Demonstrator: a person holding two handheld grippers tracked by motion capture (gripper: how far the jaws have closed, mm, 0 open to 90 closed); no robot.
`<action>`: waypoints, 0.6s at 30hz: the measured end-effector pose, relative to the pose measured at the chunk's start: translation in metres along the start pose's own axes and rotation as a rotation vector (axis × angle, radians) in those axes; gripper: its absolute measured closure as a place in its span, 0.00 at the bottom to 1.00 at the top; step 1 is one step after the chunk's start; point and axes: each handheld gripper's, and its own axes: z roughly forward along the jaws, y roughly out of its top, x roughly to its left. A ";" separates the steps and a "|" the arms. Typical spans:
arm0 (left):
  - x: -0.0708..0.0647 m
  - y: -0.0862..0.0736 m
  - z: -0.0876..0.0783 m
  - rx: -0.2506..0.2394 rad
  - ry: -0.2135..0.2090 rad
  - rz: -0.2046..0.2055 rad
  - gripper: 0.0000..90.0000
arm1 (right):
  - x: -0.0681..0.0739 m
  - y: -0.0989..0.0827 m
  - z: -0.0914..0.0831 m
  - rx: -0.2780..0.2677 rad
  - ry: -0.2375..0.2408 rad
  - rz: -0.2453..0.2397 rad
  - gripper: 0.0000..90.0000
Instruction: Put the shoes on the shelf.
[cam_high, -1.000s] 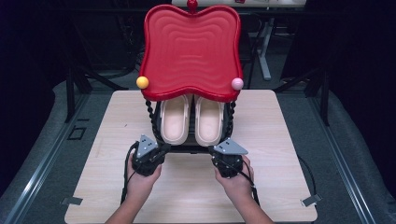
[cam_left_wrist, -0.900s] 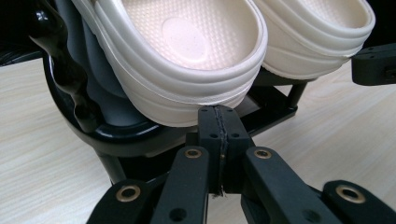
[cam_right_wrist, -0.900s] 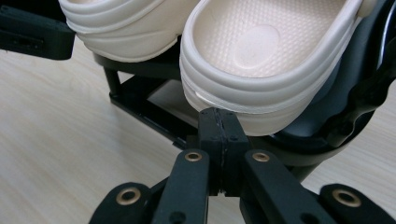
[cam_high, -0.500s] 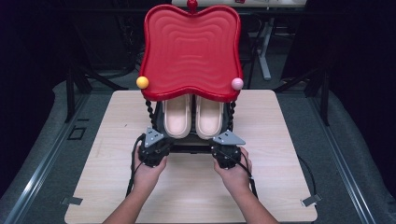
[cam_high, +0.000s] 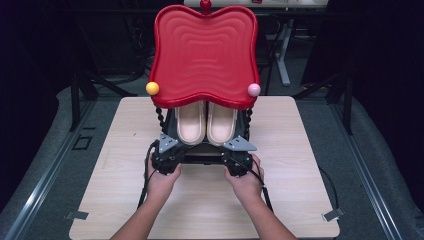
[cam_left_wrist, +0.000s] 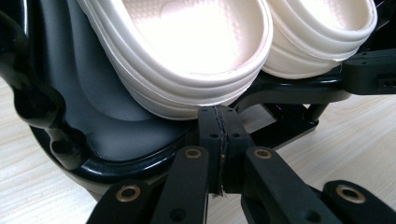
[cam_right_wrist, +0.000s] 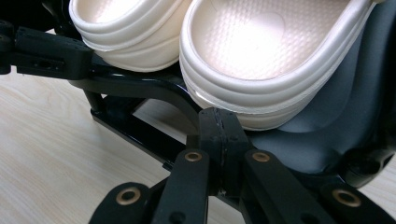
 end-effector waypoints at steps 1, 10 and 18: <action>0.000 0.000 0.001 0.004 0.000 0.005 1.00 | 0.000 0.000 0.001 0.003 0.003 0.001 1.00; 0.000 -0.001 0.003 -0.001 -0.006 0.009 0.99 | 0.001 0.001 0.006 0.005 0.005 0.011 0.99; 0.002 -0.001 -0.016 -0.053 -0.018 0.006 0.82 | -0.003 -0.001 -0.012 -0.043 0.014 0.028 0.85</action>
